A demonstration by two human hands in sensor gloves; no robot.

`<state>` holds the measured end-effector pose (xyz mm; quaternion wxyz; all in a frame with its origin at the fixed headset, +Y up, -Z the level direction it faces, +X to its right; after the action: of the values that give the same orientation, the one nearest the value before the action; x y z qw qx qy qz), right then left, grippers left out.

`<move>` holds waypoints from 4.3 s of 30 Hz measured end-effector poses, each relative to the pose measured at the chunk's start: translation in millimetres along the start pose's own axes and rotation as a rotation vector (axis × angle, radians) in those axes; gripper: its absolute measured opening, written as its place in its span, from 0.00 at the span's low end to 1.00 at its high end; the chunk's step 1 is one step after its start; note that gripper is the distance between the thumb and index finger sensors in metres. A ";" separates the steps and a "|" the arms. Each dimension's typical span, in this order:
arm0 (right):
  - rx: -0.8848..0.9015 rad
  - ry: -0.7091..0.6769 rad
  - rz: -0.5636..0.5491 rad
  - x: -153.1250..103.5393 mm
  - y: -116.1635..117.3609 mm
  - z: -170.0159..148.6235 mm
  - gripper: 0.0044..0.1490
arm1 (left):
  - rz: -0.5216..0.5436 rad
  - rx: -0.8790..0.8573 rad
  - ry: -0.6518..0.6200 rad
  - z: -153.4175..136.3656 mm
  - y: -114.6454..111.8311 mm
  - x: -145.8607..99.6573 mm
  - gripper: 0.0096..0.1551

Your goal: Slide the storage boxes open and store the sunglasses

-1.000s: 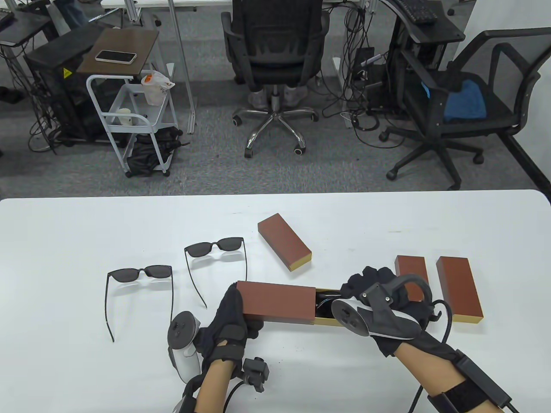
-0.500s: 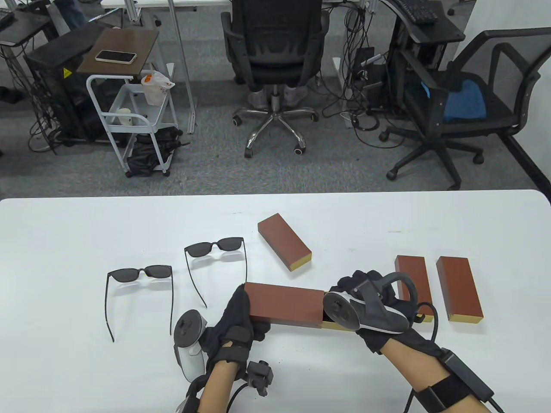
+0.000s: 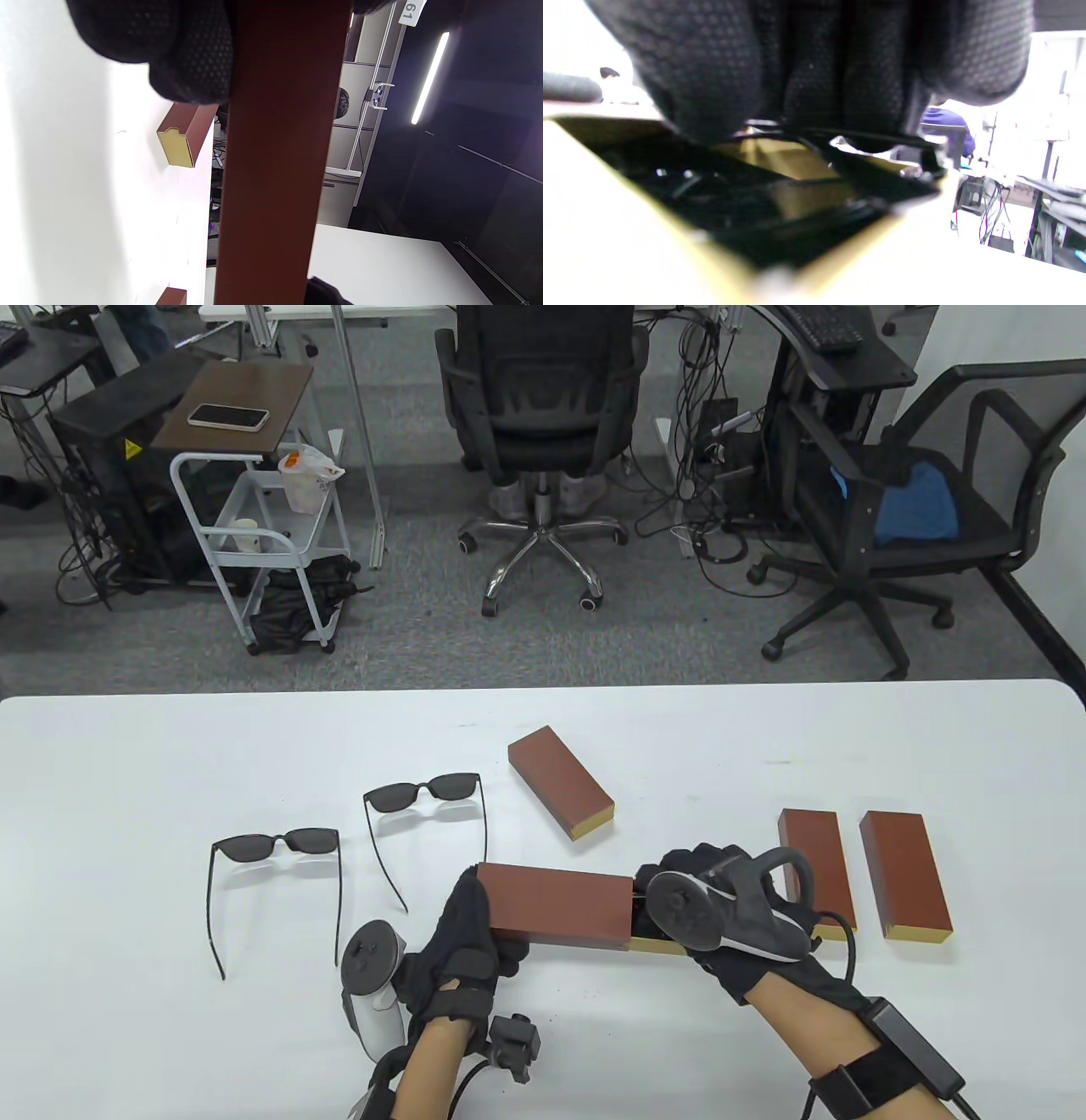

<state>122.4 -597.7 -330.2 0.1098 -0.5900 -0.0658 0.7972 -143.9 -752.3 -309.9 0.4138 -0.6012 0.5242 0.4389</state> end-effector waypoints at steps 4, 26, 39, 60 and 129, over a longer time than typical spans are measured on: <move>0.199 0.114 -0.053 2.3 -5.3 -28.9 0.29 | 0.014 -0.011 -0.006 0.2 4.0 -0.4 0.43; 1.321 0.606 0.065 -33.6 126.5 -99.0 0.32 | 0.054 -0.014 -0.032 -5.5 10.4 1.8 0.43; 1.201 0.583 -0.069 -44.2 110.1 -103.4 0.29 | 0.010 -0.011 -0.042 -7.6 4.4 3.8 0.42; 1.497 0.183 0.234 -41.3 124.8 -65.6 0.58 | -0.173 -0.025 0.077 -14.3 -20.0 5.6 0.44; 0.032 0.595 0.096 84.2 143.0 -82.4 0.40 | 0.292 1.039 -0.284 37.0 7.1 3.6 0.38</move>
<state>163.6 -716.7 -466.1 0.0957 -0.7982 0.0099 0.5946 -154.2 -718.5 -323.7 0.6572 -0.1742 0.6884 0.2525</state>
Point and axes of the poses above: the tracker on the back of each hand, its own z axis roughly to the thumb side, its own x axis roughly from the wrist to the fingertips, y = z × x, the point moved 2 cm from there along x, roughly from the wrist to the fingertips, and after that the axes turned 7 degrees about y, right-handed, at the moved point
